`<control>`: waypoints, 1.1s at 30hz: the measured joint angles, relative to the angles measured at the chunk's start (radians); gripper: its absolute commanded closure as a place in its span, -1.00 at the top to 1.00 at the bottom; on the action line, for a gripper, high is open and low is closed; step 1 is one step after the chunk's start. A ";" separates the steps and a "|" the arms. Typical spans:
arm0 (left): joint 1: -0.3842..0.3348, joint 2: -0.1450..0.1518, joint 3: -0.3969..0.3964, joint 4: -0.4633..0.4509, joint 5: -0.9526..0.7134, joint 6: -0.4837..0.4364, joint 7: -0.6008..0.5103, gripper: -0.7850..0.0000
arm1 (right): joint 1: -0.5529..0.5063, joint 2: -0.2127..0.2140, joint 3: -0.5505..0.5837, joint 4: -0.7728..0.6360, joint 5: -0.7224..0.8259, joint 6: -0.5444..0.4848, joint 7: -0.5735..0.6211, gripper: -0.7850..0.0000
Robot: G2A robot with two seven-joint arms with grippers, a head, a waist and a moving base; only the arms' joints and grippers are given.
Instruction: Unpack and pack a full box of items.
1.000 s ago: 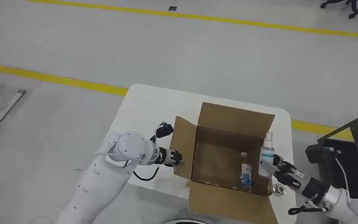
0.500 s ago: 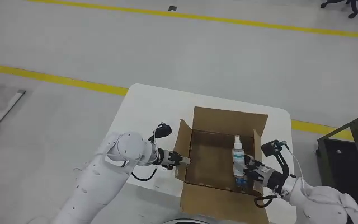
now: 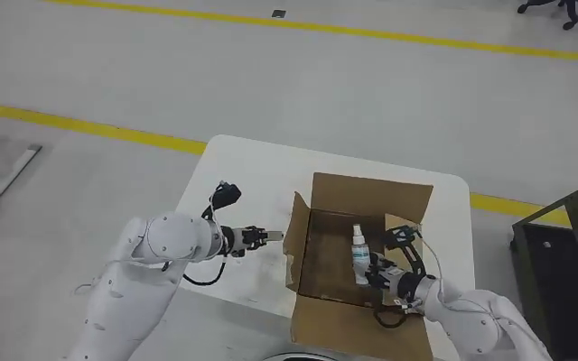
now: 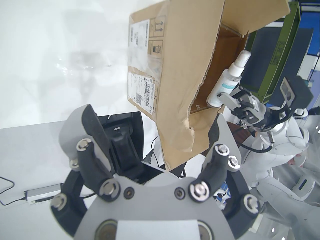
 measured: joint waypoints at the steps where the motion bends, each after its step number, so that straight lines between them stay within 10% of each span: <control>1: 0.010 0.004 -0.016 -0.010 0.004 0.002 0.002 1.00 | 0.009 -0.001 -0.017 -0.001 -0.013 0.013 0.002 -1.00; 33: 0.073 0.033 -0.097 -0.068 0.018 0.014 0.014 1.00 | 0.152 -0.049 -0.324 0.108 -0.211 0.309 -0.070 -1.00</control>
